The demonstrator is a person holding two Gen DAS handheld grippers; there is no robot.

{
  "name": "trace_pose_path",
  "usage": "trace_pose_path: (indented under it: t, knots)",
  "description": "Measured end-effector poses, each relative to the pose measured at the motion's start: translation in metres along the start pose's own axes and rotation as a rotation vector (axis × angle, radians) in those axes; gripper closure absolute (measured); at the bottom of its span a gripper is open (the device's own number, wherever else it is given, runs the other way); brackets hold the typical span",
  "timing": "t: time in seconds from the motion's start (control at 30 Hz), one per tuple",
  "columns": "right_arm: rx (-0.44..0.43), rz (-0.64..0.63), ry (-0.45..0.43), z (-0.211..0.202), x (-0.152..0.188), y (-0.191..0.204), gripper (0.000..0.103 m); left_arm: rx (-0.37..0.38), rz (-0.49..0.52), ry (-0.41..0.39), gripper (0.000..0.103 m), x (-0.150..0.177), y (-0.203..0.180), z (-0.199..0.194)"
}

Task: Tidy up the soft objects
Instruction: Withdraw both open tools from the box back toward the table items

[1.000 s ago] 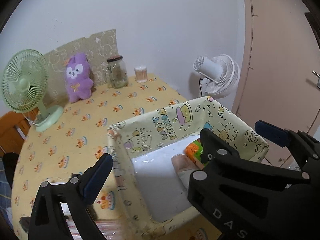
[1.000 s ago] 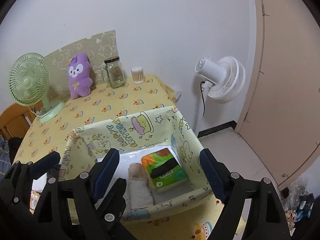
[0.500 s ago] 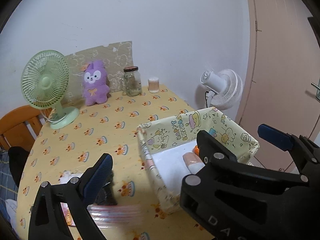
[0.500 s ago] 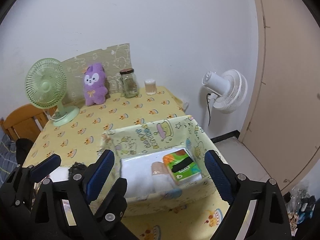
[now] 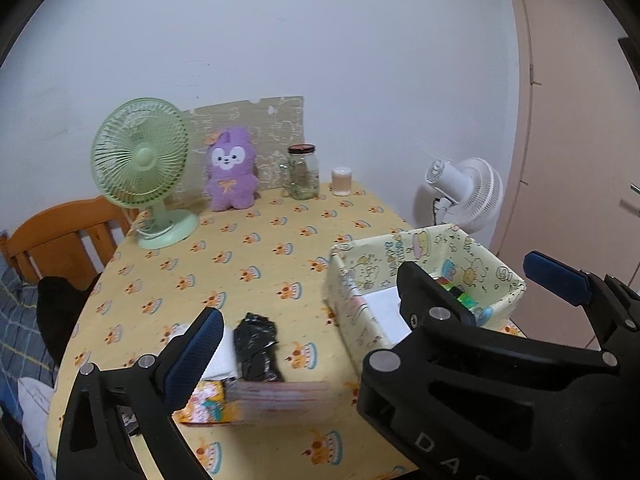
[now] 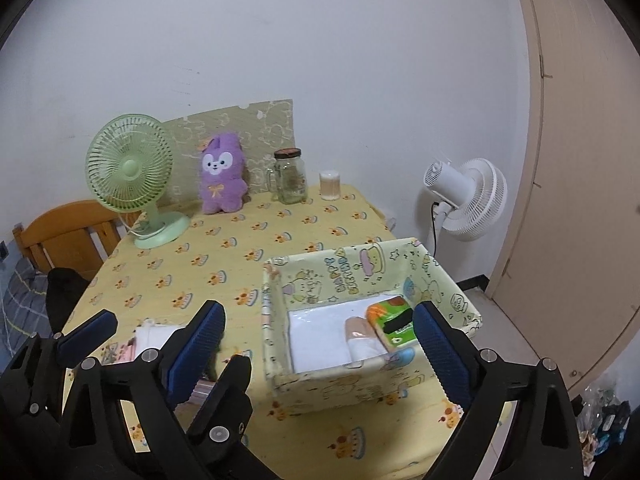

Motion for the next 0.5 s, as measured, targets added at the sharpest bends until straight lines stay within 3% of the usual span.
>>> trace_pose_path:
  t: [0.5]
  knots:
    - [-0.068,-0.006,0.009,-0.005,0.023,0.025,0.003,-0.051,-0.020,0.011,0.000,0.025,0.020,-0.010]
Point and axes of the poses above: each gripper's, at about its wrist camera, not at the fingertips, and z roughly the way its jaws point, y to its left, x to its underside, the point moved 2 cm from there along z, roughly the way its jaws point, and after that the axes turned 12 degrees about z, right-handed, at the moved point
